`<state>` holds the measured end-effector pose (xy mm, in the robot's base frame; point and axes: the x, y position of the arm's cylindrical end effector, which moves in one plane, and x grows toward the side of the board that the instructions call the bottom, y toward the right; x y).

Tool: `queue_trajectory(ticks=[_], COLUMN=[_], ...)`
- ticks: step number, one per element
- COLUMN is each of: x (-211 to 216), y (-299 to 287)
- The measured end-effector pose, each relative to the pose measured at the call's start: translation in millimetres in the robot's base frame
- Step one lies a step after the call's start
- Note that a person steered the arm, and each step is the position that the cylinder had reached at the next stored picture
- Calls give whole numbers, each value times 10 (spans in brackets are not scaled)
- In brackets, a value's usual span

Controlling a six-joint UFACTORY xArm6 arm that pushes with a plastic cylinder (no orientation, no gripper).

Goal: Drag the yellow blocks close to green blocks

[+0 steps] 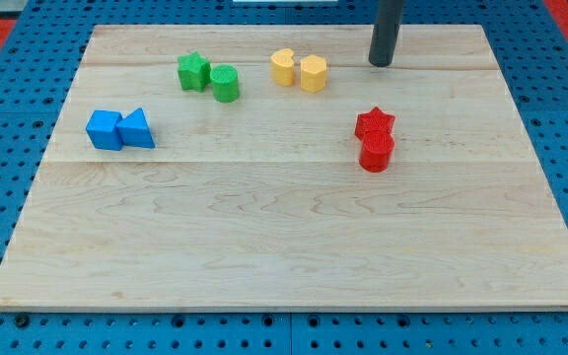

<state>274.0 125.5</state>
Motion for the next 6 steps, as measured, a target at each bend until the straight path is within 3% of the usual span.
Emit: queue_trajectory(ticks=[6], x=[137], y=[-1454])
